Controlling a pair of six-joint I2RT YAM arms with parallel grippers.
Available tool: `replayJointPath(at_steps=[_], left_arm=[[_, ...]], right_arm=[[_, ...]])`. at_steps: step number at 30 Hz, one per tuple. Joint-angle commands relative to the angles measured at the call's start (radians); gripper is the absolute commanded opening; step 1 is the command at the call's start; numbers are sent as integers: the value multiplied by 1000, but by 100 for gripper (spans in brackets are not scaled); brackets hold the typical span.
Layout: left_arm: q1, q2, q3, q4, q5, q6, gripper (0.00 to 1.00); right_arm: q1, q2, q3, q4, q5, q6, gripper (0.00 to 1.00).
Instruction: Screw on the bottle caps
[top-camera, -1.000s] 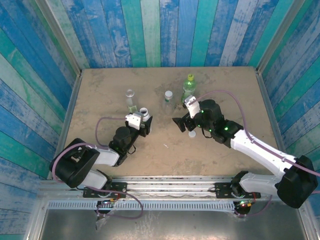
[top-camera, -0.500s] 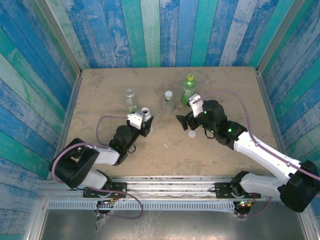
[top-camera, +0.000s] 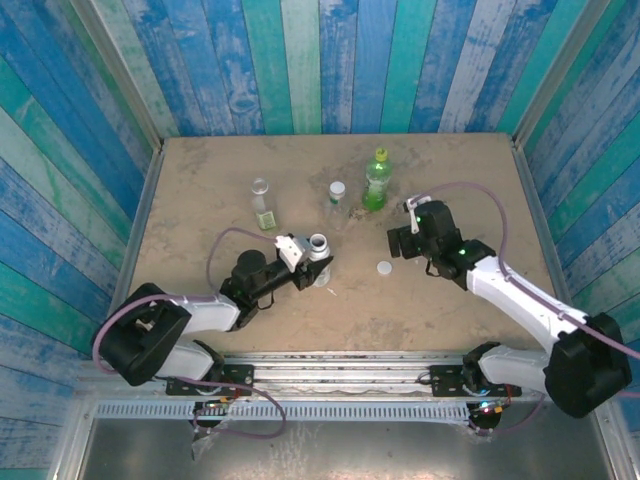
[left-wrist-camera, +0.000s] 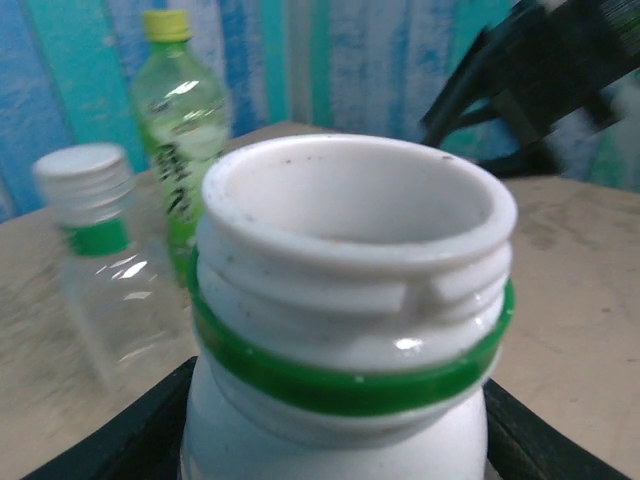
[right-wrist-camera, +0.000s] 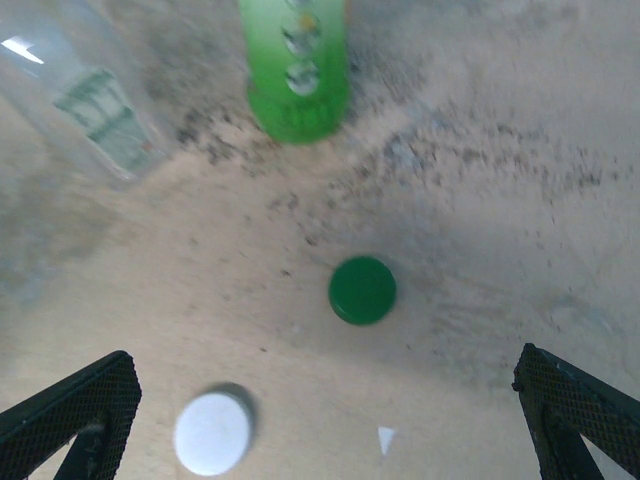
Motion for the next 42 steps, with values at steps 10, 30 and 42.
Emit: replayJointPath(at_steps=[10,30,42], left_arm=[[-15,164,36,196,193,-2,53],[-16,161,13,219,138,-2,70],[-15,165,11,199,142,4,58]], right_arm=[[-114,212,27,60,-15,44,97],[-117,320,90,69,-87,35,95],[-117,317,92,67,-77,34,95]])
